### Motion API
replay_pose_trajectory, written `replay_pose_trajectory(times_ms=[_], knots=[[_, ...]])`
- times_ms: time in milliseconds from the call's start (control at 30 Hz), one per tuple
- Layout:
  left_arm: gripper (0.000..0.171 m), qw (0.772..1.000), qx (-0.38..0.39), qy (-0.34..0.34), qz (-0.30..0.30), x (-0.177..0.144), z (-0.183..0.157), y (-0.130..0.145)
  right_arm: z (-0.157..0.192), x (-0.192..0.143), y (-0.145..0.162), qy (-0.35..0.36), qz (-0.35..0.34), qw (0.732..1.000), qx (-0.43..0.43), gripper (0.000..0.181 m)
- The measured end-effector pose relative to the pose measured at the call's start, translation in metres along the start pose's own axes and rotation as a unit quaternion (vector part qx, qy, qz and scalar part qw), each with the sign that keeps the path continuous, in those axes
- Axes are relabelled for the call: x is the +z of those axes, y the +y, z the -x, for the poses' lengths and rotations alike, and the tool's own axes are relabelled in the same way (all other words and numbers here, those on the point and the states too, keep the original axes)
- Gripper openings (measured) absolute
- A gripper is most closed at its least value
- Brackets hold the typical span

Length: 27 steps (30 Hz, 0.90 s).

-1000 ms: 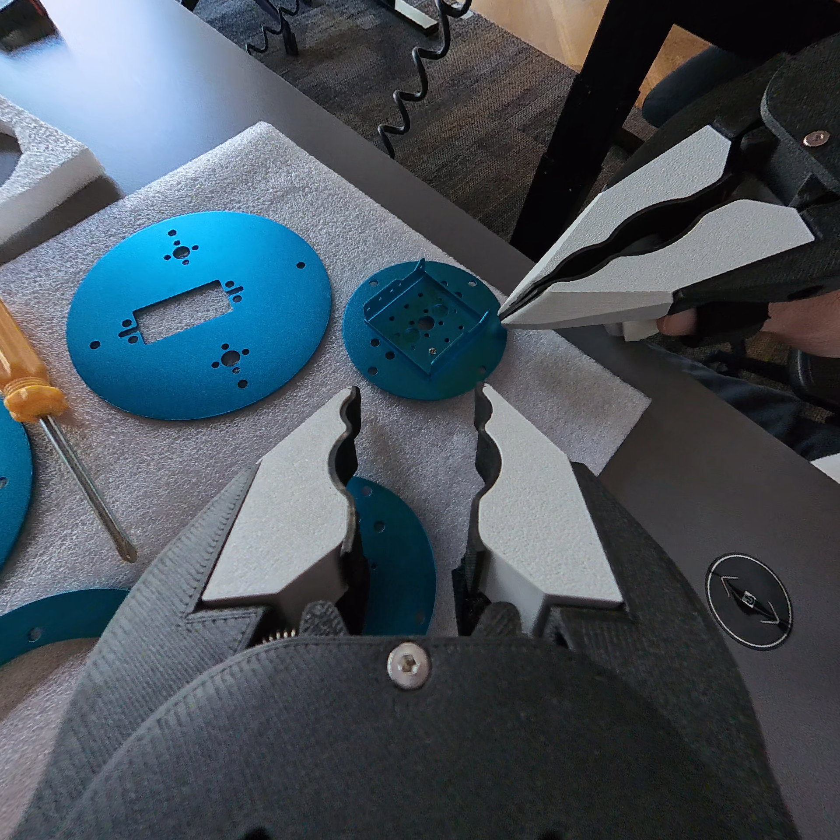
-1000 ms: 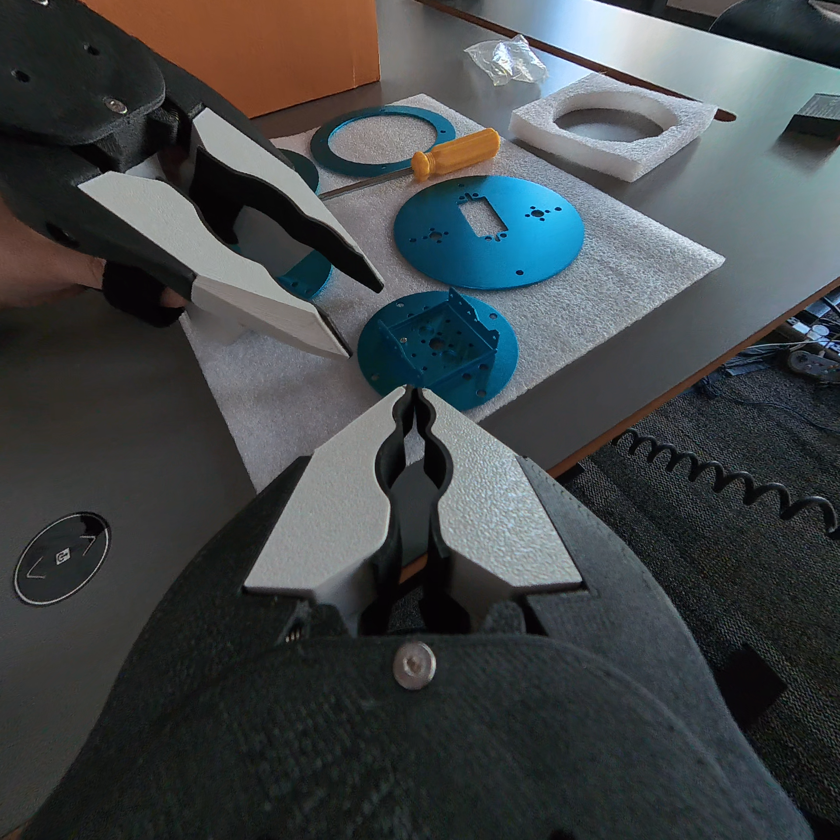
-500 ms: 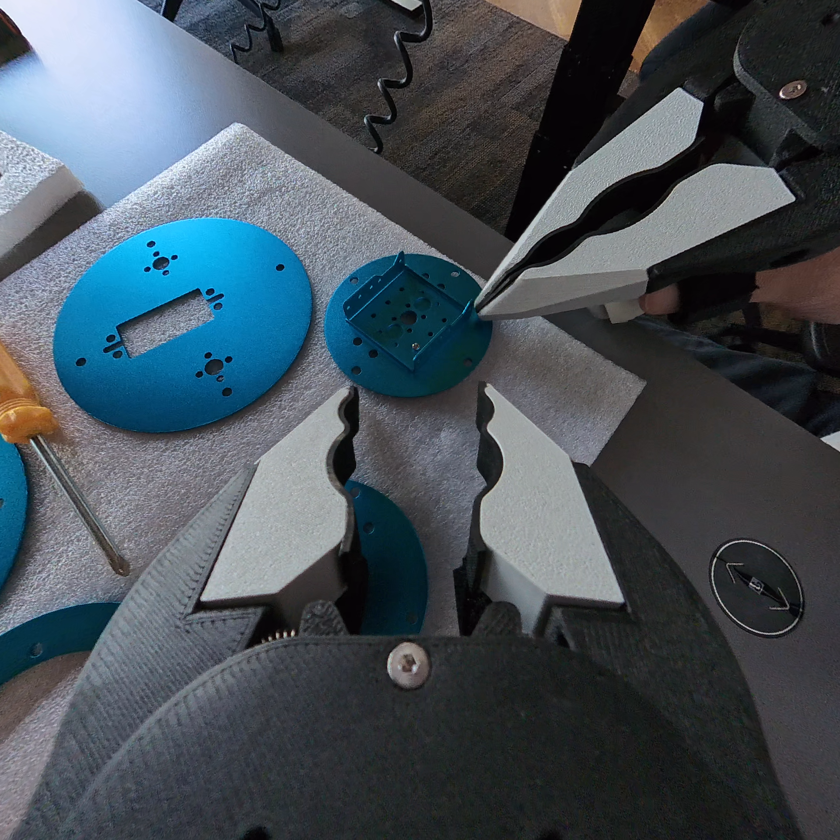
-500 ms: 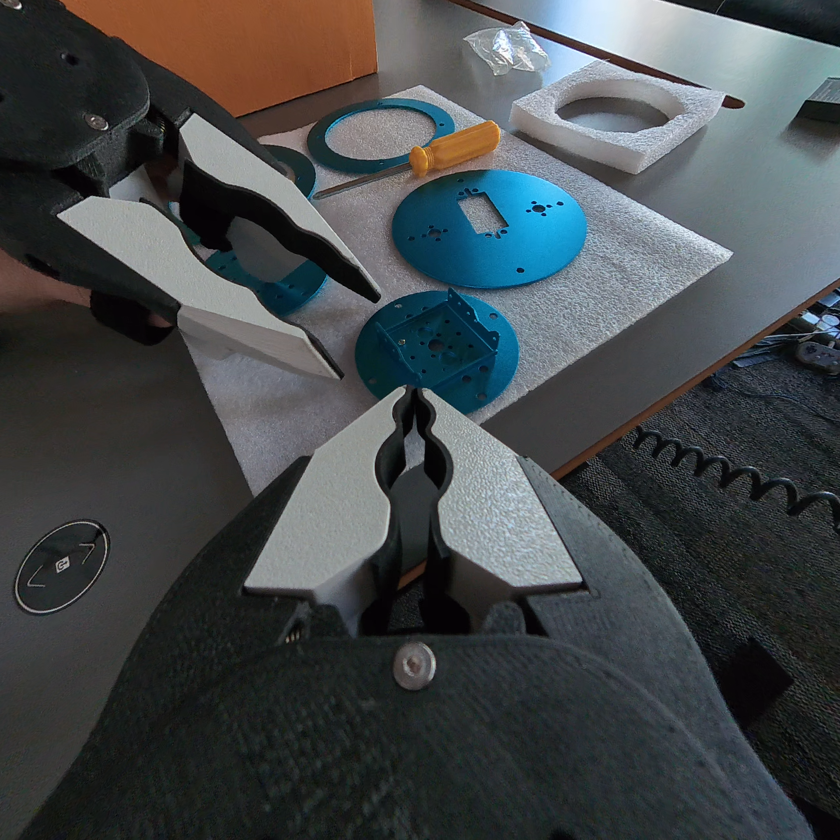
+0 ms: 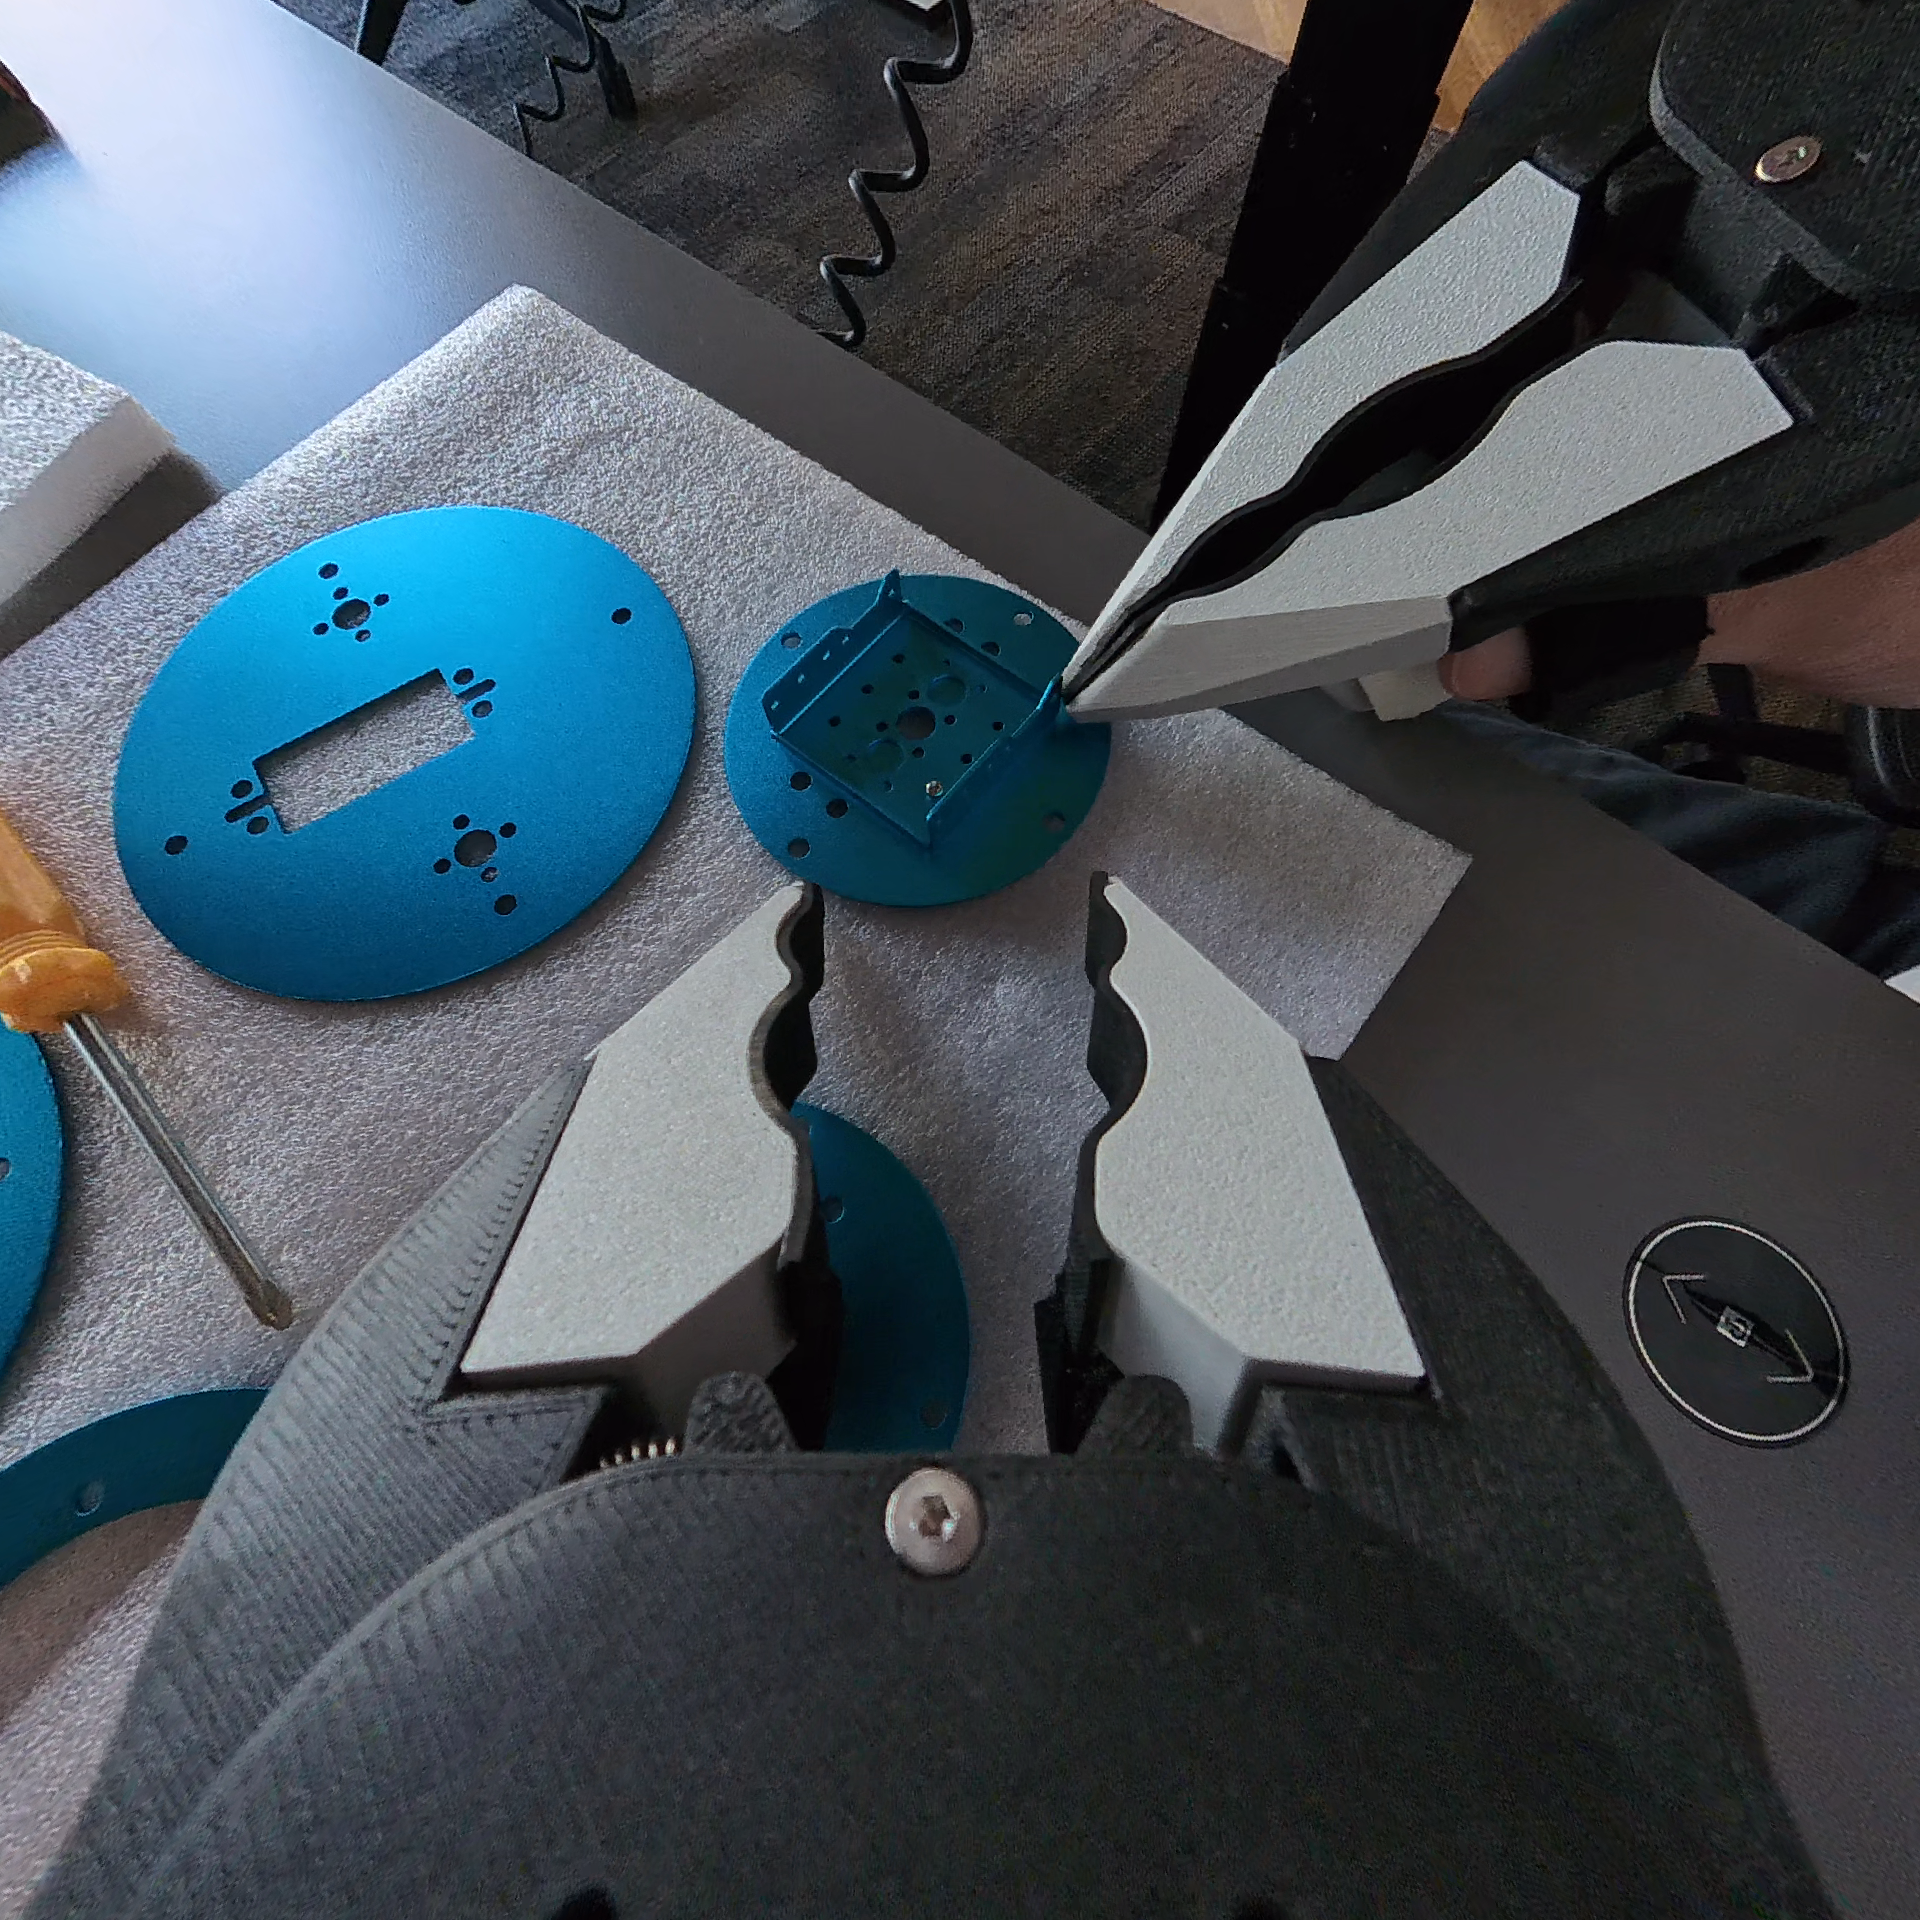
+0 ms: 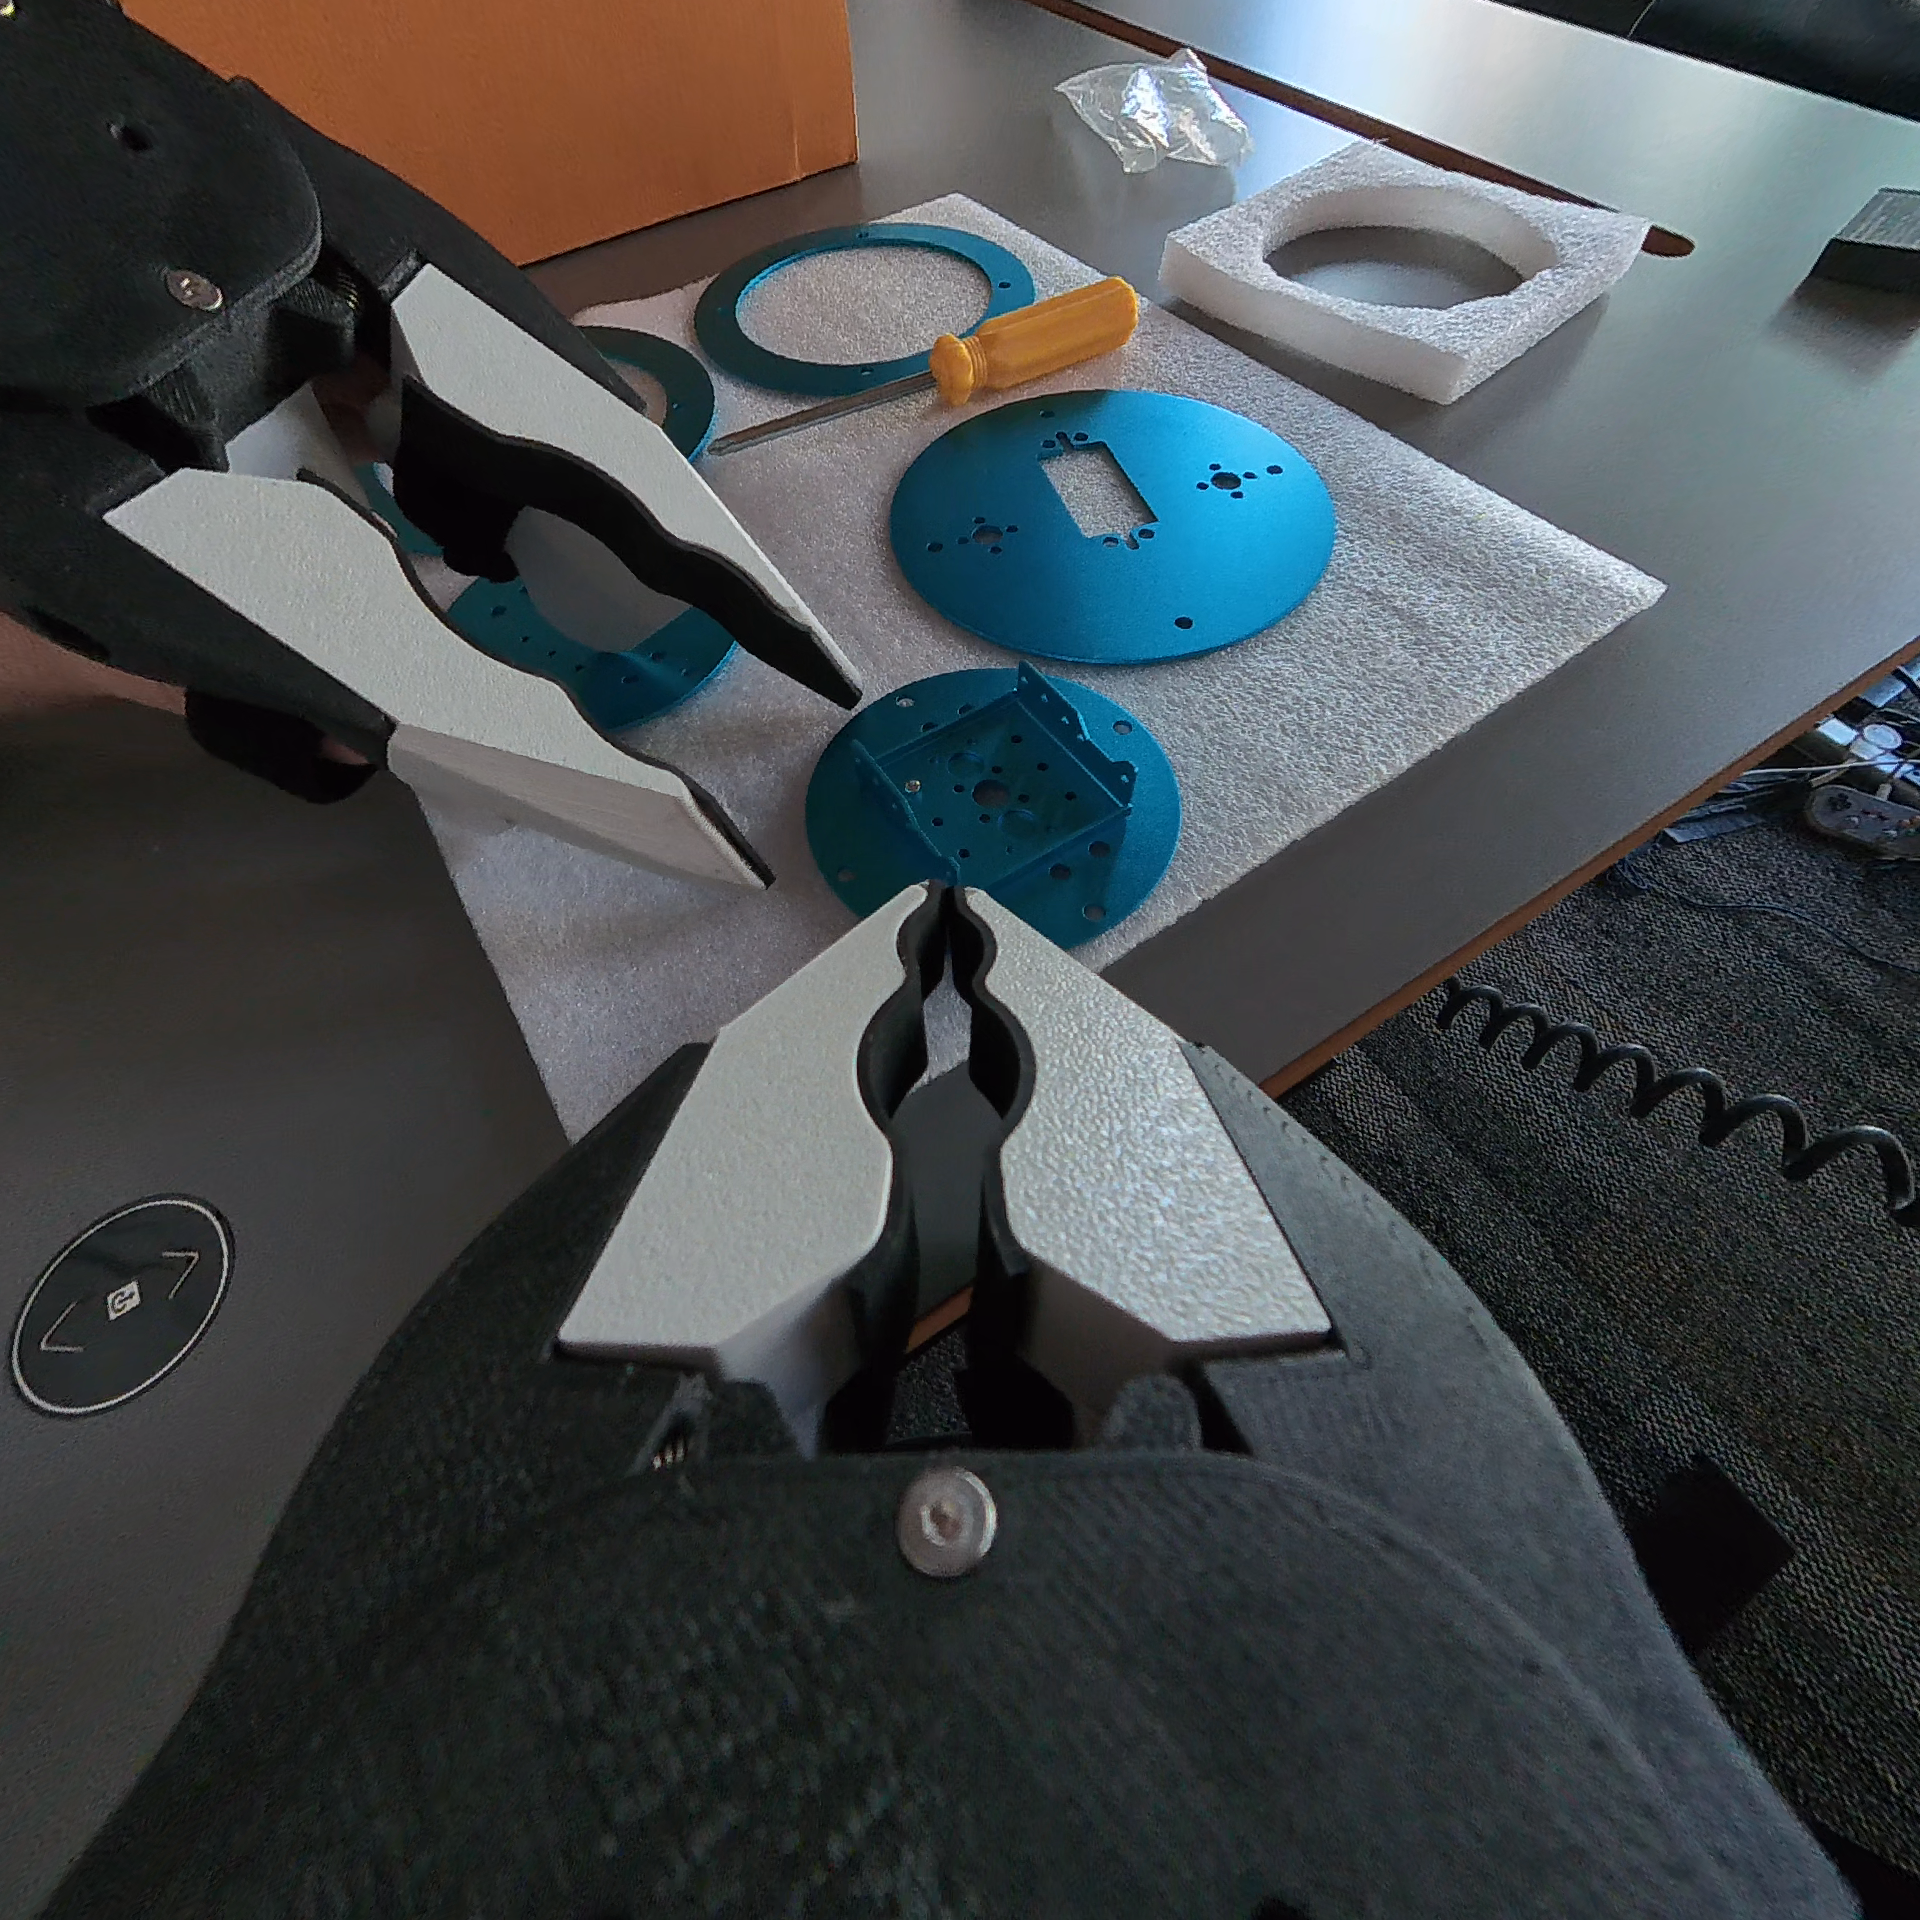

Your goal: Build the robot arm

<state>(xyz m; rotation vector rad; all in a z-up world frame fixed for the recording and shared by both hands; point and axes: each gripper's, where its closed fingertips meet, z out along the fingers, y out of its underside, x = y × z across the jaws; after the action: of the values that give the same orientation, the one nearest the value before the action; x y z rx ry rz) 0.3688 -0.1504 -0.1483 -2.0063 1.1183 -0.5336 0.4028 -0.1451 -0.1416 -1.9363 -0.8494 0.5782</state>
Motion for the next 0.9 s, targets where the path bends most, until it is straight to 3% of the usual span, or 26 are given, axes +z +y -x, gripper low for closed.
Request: replay_pose_trajectory(times_ms=[333,467,633,667,900], knots=[[0.051,1.0,-0.007,0.006,-0.004,-0.001,0.0,-0.001,0.002,-0.005,-0.005,-0.004,-0.014,1.0,-0.024,0.0],[0.051,1.0,-0.003,0.006,-0.003,0.0,-0.001,-0.001,-0.026,-0.011,-0.029,0.001,-0.06,0.998,-0.015,0.0],[0.05,1.0,-0.005,0.005,-0.003,0.0,-0.001,-0.001,-0.034,0.008,-0.032,-0.119,-0.061,0.991,0.018,0.01],[0.05,1.0,-0.005,0.005,-0.003,0.0,-0.001,-0.001,-0.031,0.01,-0.032,-0.147,-0.064,0.987,0.025,0.02],[0.048,1.0,-0.006,0.001,-0.003,0.0,0.0,-0.001,-0.039,0.009,-0.03,-0.192,-0.079,0.978,0.018,0.015]])
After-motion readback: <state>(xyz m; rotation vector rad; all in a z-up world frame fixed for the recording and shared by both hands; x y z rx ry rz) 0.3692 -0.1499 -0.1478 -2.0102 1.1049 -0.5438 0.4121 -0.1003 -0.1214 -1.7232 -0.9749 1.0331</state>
